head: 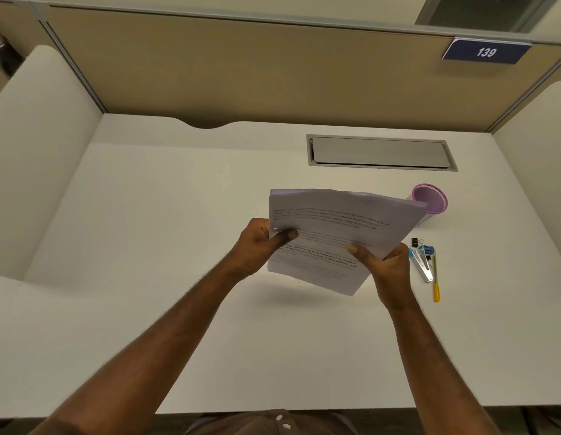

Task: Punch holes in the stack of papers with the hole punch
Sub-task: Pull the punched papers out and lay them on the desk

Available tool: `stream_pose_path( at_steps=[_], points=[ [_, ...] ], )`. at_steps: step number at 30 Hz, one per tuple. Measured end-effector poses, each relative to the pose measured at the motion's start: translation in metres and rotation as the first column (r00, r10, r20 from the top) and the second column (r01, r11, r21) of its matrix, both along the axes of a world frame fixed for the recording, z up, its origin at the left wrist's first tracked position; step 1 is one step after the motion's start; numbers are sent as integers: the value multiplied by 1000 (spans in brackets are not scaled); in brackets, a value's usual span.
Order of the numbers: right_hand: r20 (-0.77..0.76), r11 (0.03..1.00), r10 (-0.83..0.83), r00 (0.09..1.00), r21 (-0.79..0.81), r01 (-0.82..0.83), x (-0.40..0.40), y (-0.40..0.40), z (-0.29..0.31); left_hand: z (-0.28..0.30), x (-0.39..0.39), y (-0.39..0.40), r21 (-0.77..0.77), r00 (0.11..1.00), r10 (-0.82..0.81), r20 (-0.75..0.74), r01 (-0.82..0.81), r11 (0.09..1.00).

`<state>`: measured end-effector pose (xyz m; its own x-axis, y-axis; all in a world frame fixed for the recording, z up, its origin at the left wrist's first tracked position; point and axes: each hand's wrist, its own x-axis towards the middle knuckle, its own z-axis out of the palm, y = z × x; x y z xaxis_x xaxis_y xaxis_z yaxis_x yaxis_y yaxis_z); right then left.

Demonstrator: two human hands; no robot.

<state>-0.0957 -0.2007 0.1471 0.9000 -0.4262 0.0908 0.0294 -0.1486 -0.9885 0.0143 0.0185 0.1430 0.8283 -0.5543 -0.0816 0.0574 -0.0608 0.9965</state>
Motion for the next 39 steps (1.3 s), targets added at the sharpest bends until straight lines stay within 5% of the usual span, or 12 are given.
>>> stream_pose_path(
  at_steps=[7, 20, 39],
  points=[
    [-6, 996, -42, 999, 74, 43, 2, -2, -5, 0, 0, -8, 37, 998, -67, -13, 68, 997],
    [37, 958, -282, 959, 59, 280, -13, -26, -16, -13, -8, -94, -46, 995, 96, -2, -96, 994],
    [-55, 963, -249, 967, 95, 253, -16, -42, -42, -35, -2, -113, 4, 994, 73, -86, -73, 997]
  ],
)
